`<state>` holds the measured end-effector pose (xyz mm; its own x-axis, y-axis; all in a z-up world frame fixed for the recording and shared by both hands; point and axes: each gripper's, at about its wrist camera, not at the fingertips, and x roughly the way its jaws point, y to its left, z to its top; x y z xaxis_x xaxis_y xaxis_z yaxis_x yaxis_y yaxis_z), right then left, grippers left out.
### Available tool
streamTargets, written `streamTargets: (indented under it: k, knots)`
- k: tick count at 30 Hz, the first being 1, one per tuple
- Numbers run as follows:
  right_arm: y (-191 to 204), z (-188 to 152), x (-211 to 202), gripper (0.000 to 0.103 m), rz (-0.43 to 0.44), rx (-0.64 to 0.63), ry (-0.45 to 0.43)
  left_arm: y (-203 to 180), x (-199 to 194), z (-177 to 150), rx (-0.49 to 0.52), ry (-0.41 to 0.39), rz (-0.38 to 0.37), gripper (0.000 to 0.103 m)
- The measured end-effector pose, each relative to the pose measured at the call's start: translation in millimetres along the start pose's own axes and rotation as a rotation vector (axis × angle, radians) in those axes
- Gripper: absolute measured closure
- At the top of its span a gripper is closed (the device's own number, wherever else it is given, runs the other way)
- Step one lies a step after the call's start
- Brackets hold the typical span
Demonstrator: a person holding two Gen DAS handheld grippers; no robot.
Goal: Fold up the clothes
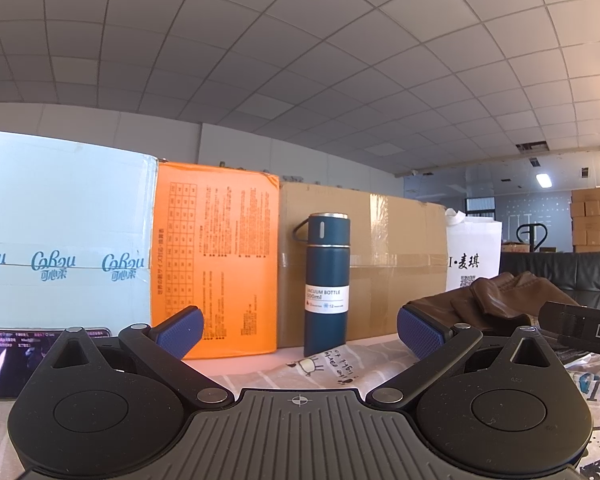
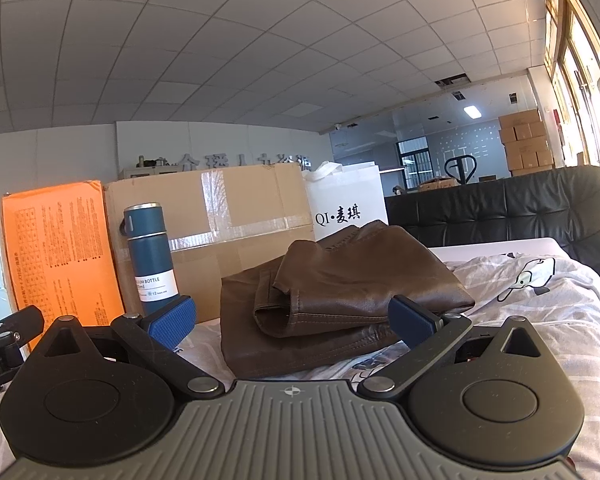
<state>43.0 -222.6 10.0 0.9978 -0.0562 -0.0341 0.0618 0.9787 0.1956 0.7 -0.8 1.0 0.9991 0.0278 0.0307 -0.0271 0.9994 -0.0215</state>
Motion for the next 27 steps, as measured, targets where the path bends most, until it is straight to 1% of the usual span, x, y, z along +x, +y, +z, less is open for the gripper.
streamTargets:
  k: [4, 14, 20, 27]
  knots:
    - [-1.4, 0.1, -0.8, 0.000, 0.014, 0.018, -0.004, 0.9, 0.5, 0.2, -0.001, 0.001, 0.016, 0.000]
    - [-5.2, 0.3, -4.6, 0.000, 0.057, 0.069, -0.024, 1.3, 1.6, 1.4, -0.002, -0.003, 0.024, 0.000]
    - [-6.1, -0.4, -5.1, 0.000, 0.116, 0.109, -0.047, 0.8, 2.2, 3.2, 0.005, -0.008, 0.051, 0.000]
    - [-7.6, -0.6, -6.9, 0.000, 0.141, 0.139, -0.060, -0.2, -0.6, 9.7, 0.006, -0.015, 0.088, 0.000]
